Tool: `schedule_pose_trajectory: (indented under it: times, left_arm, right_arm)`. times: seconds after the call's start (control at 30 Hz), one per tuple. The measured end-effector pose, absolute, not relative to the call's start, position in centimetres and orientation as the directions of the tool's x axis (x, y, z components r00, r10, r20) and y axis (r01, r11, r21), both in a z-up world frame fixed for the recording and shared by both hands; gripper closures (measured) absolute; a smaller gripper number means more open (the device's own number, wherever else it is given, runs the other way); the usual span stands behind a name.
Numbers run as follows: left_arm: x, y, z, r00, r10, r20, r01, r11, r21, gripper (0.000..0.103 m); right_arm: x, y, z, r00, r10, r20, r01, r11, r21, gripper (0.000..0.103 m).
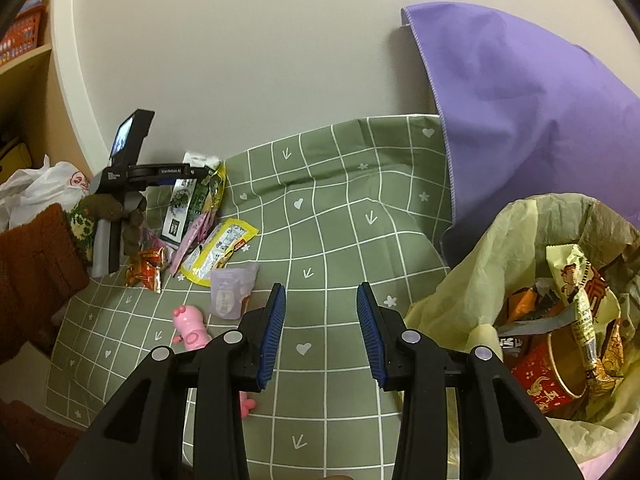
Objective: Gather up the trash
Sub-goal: 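Grasp the white milk carton with the left tool while the right tool grasps a yellow snack bag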
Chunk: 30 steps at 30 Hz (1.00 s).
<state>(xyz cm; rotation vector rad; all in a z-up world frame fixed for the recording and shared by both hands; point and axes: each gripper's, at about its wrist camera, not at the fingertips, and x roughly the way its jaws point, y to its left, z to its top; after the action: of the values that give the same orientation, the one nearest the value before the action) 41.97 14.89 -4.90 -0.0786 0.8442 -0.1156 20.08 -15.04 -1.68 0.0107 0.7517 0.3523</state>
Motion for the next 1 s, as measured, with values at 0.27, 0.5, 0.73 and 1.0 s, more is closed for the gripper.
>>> schedule_pose_trajectory:
  times: [0.27, 0.5, 0.73, 1.0]
  left_arm:
    - [32.9, 15.6, 0.7, 0.787, -0.18, -0.59, 0.065, 0.975, -0.21, 0.039]
    - [25.6, 17.2, 2.9, 0.82, -0.209, -0.533, 0.004, 0.933, -0.36, 0.039]
    - [20.5, 17.3, 0.8, 0.808, -0.155, -0.568, -0.072, 0.932, -0.357, 0.039]
    - [18.1, 17.8, -0.8, 0.788, -0.128, -0.602, -0.112, 0.932, -0.345, 0.039]
  right_arm:
    - [21.2, -12.8, -2.7, 0.623, 0.379, -0.684, -0.369, 0.914, 0.17, 0.068]
    - [21.3, -10.3, -4.1, 0.567, 0.44, -0.696, -0.446, 0.875, 0.189, 0.068]
    - [22.3, -8.3, -4.6, 0.561, 0.454, -0.692, -0.488, 0.857, 0.167, 0.068]
    - [28.4, -4.1, -3.4, 0.545, 0.509, -0.666, -0.551, 0.816, 0.173, 0.068]
